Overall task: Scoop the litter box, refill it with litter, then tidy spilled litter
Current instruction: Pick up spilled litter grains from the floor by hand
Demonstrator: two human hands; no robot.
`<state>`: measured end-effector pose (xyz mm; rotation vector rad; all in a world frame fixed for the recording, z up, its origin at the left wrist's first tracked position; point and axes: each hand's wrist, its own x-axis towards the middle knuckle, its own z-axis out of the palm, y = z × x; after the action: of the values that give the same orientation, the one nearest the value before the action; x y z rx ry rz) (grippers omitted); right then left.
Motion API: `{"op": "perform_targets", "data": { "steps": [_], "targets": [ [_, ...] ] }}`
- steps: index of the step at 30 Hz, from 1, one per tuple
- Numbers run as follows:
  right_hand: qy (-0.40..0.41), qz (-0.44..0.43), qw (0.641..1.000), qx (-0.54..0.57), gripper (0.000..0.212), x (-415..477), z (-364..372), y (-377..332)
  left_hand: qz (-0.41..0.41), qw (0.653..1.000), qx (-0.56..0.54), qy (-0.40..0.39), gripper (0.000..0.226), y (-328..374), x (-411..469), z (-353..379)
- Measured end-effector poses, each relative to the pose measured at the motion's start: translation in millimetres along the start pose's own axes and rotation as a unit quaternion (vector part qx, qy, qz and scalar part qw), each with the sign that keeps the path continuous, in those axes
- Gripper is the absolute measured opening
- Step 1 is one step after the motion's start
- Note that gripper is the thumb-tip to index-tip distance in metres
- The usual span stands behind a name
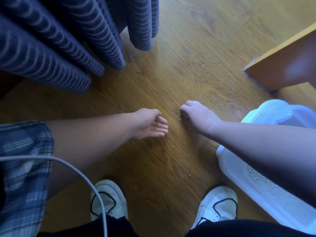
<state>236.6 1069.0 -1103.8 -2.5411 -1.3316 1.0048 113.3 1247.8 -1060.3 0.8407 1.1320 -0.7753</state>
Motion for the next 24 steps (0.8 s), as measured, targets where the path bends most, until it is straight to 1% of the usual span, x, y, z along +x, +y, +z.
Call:
{"op": "perform_targets", "data": {
  "steps": [3,7,10,18,24],
  "targets": [
    [-0.019,-0.027,0.999,-0.028,0.012,2.0,-1.4,-1.6,-0.002,1.0,-0.001,-0.004,0.038,0.3,2.9,1.1],
    [-0.042,-0.05,0.994,-0.093,0.013,3.3,-3.1,-2.6,-0.002,1.0,0.0,0.0,0.037,0.7,5.0,1.6],
    [-0.049,-0.066,0.988,-0.129,0.02,2.1,-2.2,-5.4,-0.004,1.0,-0.003,0.008,0.038,0.0,5.0,2.8],
    [-0.05,-0.102,0.984,-0.14,0.029,0.3,0.4,-8.4,0.006,1.0,0.0,0.01,0.037,0.7,1.8,3.4],
    [-0.065,-0.116,0.979,-0.153,0.027,0.2,1.7,-12.1,0.011,1.0,-0.003,0.012,0.037,-2.6,-2.7,0.6]
  ]
}}
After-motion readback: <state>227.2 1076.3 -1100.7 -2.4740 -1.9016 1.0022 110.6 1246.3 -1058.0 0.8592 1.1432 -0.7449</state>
